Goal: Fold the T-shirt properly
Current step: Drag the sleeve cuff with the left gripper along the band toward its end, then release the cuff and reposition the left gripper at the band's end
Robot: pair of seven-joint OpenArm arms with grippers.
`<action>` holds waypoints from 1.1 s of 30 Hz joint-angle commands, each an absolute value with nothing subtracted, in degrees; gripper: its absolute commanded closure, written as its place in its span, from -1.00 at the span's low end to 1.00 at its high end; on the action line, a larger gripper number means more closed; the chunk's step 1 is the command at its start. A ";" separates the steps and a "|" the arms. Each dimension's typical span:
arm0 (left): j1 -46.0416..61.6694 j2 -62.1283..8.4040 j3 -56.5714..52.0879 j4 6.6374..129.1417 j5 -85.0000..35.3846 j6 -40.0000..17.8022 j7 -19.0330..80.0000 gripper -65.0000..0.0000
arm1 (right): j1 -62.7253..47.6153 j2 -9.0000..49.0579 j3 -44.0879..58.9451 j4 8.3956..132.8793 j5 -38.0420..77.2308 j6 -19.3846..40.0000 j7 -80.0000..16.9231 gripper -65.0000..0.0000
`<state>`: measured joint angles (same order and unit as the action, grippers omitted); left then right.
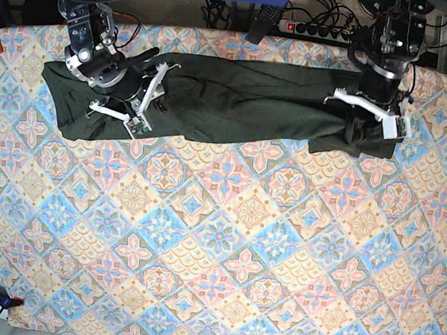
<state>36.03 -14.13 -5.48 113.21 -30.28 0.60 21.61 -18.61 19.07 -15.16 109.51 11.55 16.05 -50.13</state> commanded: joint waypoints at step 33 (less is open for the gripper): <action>33.98 -14.11 -12.18 109.05 -23.52 0.22 36.26 -0.15 | -17.98 19.47 -15.08 110.46 11.82 16.04 -49.19 0.35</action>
